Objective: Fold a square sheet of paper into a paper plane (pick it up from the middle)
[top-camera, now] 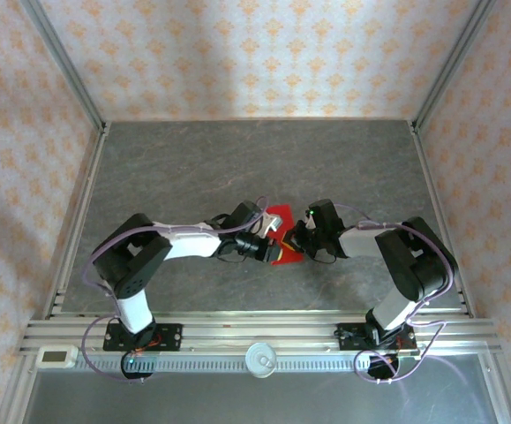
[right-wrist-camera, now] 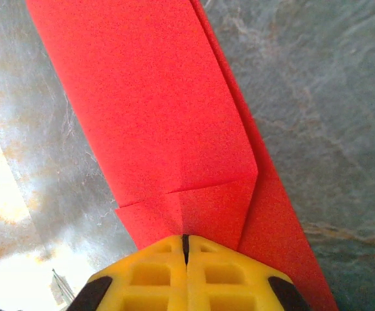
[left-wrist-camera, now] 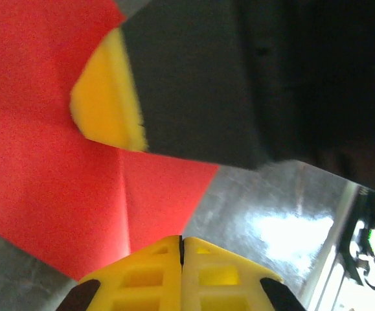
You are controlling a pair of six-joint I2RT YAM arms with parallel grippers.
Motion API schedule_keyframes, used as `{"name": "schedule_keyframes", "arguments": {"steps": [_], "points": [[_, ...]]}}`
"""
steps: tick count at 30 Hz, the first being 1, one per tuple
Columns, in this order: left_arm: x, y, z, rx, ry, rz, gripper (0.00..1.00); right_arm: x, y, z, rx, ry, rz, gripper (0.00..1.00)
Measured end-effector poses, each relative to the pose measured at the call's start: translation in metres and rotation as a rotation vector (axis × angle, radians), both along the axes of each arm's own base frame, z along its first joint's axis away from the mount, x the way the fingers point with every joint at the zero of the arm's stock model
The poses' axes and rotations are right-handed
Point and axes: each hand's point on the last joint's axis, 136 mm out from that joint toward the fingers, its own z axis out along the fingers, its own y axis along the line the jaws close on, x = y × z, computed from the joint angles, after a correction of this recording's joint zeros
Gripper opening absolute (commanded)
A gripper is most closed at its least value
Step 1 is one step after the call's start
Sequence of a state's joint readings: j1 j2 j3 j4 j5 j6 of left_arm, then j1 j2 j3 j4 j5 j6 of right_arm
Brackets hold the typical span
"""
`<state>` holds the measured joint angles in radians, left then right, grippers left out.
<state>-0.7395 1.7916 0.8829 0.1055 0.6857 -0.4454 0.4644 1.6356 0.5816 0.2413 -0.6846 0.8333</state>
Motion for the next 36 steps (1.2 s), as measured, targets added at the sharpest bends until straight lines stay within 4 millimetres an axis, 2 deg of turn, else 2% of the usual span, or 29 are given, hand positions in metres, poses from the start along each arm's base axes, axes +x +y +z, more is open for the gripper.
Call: {"name": "schedule_keyframes", "arguments": {"steps": [4, 13, 17, 22, 25, 29, 36], "points": [[0.002, 0.005, -0.02, 0.046, 0.018, 0.021, 0.05, 0.0, 0.001, 0.001, 0.003, -0.001, 0.002, 0.0], [-0.005, 0.01, -0.022, 0.017, -0.011, 0.021, 0.05, -0.002, -0.002, 0.004, -0.017, 0.018, 0.004, 0.0], [-0.009, 0.012, -0.022, 0.006, -0.005, 0.011, 0.05, 0.002, 0.0, 0.012, -0.011, 0.0, 0.005, 0.0], [-0.009, 0.012, -0.022, 0.005, -0.004, 0.011, 0.04, -0.006, 0.013, 0.023, 0.012, -0.025, 0.051, 0.0], [-0.009, 0.012, -0.022, 0.005, -0.004, 0.011, 0.04, -0.015, 0.019, 0.019, 0.014, -0.015, 0.079, 0.0], [-0.01, 0.012, -0.022, 0.005, -0.004, 0.01, 0.03, -0.022, 0.013, 0.001, -0.009, 0.03, 0.076, 0.0], [-0.009, 0.012, -0.022, 0.006, -0.009, 0.005, 0.02, -0.015, 0.006, 0.002, 0.004, 0.027, 0.06, 0.0]]}}
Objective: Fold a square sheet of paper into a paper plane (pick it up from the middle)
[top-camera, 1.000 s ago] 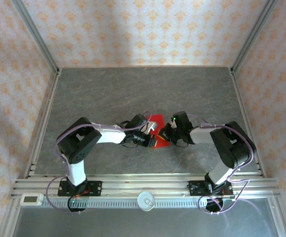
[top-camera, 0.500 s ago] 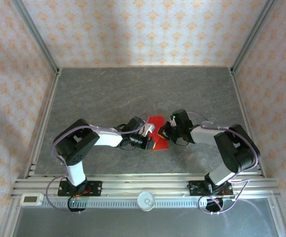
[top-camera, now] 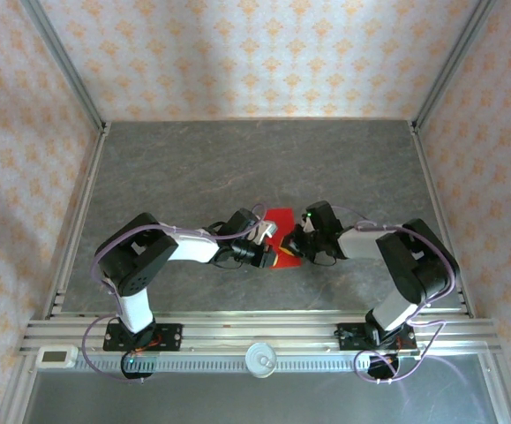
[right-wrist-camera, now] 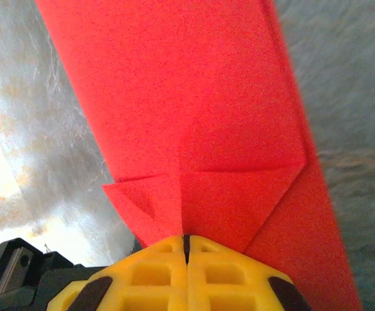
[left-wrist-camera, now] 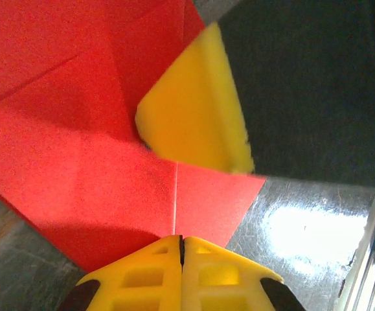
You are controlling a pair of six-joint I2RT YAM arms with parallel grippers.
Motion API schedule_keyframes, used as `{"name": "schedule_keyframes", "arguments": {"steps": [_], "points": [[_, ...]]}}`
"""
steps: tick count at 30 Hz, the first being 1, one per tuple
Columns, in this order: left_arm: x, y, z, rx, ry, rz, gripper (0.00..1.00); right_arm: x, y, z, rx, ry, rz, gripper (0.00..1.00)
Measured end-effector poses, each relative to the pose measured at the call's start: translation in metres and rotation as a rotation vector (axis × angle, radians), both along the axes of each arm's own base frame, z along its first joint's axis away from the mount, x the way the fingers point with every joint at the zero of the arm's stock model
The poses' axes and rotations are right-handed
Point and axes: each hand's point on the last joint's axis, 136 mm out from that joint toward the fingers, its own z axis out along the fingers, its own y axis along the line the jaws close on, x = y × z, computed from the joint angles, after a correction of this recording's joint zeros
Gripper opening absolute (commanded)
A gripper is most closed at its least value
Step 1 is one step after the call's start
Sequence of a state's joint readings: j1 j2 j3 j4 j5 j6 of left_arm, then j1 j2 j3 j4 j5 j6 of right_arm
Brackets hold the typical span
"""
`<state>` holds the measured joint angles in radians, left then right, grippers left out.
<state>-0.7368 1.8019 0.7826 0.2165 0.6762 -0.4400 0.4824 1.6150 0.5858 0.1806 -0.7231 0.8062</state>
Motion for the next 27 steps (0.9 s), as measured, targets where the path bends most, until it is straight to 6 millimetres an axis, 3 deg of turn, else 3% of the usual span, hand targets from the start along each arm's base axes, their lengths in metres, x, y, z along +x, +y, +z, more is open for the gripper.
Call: {"name": "schedule_keyframes", "arguments": {"steps": [9, 27], "points": [[0.0, 0.0, 0.0, -0.008, 0.007, -0.008, 0.01, 0.02, -0.024, 0.0, -0.008, -0.012, -0.07, 0.0], [-0.001, 0.0, 0.0, -0.007, 0.0, -0.022, 0.02, 0.031, -0.031, 0.0, -0.023, -0.012, -0.085, 0.0]]}}
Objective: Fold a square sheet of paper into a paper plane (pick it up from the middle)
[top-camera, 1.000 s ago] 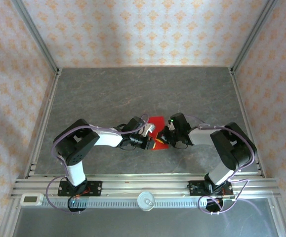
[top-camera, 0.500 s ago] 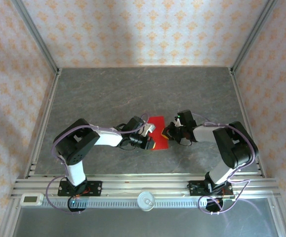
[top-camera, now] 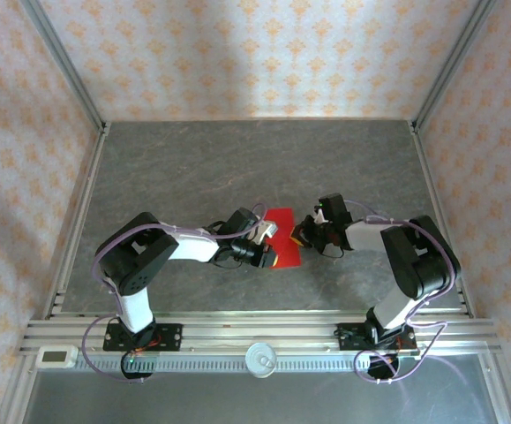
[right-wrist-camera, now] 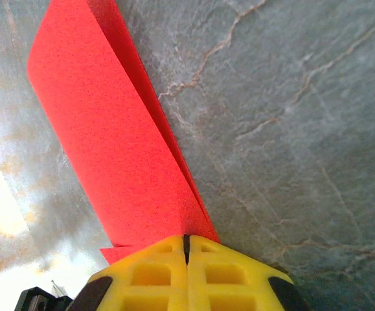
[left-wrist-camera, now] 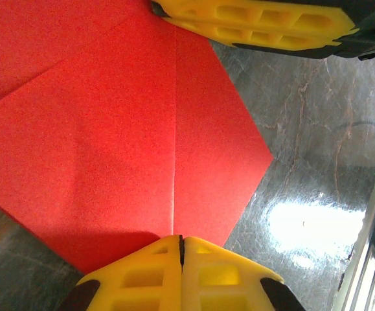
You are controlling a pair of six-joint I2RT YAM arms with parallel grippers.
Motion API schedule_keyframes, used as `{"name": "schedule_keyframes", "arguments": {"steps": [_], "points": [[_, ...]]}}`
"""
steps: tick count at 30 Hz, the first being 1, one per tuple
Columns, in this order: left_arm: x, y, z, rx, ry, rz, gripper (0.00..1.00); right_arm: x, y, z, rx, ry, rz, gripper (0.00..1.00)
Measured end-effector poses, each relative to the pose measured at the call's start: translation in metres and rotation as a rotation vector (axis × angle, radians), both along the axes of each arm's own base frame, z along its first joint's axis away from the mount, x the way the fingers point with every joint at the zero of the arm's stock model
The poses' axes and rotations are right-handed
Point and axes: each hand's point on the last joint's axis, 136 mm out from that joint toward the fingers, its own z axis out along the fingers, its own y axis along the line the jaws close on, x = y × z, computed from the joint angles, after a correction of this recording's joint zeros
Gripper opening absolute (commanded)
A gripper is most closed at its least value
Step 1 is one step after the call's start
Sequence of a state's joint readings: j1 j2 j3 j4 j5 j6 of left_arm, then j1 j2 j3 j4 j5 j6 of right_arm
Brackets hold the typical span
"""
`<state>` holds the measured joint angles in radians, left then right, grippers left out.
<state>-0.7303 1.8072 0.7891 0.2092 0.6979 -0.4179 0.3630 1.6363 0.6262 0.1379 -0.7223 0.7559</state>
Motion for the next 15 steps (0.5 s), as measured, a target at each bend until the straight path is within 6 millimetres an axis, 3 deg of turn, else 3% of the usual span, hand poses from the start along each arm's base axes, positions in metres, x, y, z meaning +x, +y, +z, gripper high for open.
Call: {"name": "schedule_keyframes", "arguments": {"steps": [9, 15], "points": [[0.0, 0.0, 0.0, 0.005, 0.005, 0.0, 0.02, 0.001, -0.001, 0.009, -0.004, -0.022, -0.004, 0.0], [0.0, 0.0, 0.0, 0.005, 0.005, 0.0, 0.02, -0.01, 0.024, 0.021, 0.019, -0.063, 0.066, 0.0]]}}
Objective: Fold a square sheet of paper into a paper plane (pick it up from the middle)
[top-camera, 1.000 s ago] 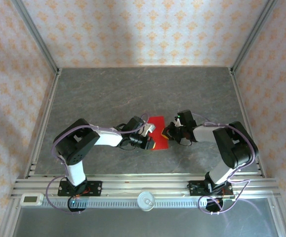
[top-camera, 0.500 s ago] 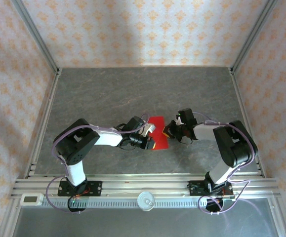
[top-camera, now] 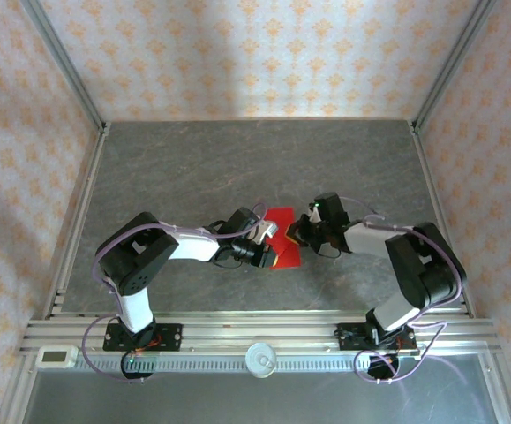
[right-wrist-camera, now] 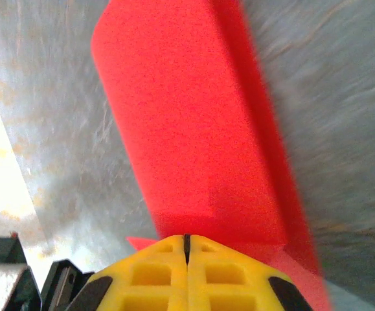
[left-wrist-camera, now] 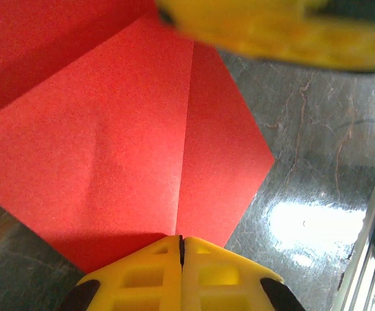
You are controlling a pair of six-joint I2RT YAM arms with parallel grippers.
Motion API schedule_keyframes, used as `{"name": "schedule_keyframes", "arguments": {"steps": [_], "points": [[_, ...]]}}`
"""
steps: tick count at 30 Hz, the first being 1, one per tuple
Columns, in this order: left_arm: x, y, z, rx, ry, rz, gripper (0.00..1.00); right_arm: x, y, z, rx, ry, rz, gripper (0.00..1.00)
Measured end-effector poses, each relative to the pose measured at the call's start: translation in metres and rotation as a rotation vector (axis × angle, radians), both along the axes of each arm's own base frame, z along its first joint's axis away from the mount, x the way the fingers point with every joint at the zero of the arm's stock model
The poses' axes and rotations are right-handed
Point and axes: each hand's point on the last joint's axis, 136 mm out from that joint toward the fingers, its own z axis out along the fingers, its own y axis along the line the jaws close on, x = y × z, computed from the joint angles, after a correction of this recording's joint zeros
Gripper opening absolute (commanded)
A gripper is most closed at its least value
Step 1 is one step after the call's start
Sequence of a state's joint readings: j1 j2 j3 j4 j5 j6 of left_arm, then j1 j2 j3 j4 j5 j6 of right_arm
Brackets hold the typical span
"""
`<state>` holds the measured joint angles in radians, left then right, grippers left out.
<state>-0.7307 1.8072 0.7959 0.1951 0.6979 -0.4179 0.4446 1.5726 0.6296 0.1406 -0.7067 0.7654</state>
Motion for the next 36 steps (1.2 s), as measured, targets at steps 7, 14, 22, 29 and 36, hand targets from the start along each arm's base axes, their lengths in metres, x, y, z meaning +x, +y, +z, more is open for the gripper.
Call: {"name": "schedule_keyframes", "arguments": {"steps": [7, 14, 22, 29, 36], "points": [[0.0, 0.0, 0.0, 0.004, 0.005, 0.0, 0.03, -0.007, 0.004, -0.022, -0.035, 0.048, 0.011, 0.0], [-0.003, 0.003, 0.006, 0.014, 0.022, 0.003, 0.03, -0.007, 0.004, -0.022, -0.033, 0.04, 0.011, 0.0], [0.012, -0.012, 0.035, -0.046, -0.008, 0.028, 0.02, -0.006, 0.004, -0.022, -0.03, 0.036, 0.009, 0.0], [0.022, -0.019, 0.01, -0.027, 0.023, 0.044, 0.03, -0.006, 0.004, -0.023, -0.028, 0.033, 0.008, 0.0], [0.02, -0.015, 0.002, -0.011, 0.024, 0.051, 0.04, -0.006, 0.003, -0.023, -0.018, 0.026, 0.008, 0.0]]}}
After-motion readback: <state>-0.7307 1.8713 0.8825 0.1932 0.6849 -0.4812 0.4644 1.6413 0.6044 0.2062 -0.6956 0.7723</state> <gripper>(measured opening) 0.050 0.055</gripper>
